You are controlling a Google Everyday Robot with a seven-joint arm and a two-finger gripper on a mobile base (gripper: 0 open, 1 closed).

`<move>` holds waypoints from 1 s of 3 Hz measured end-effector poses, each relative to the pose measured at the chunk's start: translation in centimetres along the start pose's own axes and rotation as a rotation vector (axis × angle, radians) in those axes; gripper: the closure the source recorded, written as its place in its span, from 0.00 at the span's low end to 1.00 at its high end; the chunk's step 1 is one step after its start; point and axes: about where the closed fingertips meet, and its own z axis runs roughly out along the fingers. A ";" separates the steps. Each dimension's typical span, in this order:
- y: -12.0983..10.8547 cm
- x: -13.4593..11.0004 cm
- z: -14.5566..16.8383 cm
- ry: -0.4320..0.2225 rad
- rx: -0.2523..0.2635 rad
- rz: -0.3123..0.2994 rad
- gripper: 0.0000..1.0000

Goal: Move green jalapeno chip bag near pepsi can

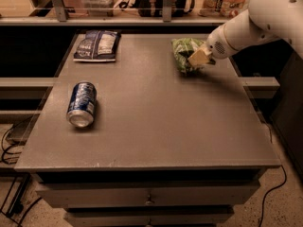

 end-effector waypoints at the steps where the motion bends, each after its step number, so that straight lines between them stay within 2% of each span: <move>1: 3.1 -2.4 -1.4 -0.032 -0.048 -0.082 1.00; 2: 8.5 -5.2 -3.4 -0.076 -0.159 -0.210 1.00; 3: 8.9 -5.3 -3.2 -0.078 -0.171 -0.228 1.00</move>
Offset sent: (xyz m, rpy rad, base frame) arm -0.1229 0.1136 0.0832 0.0212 -0.0865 0.5041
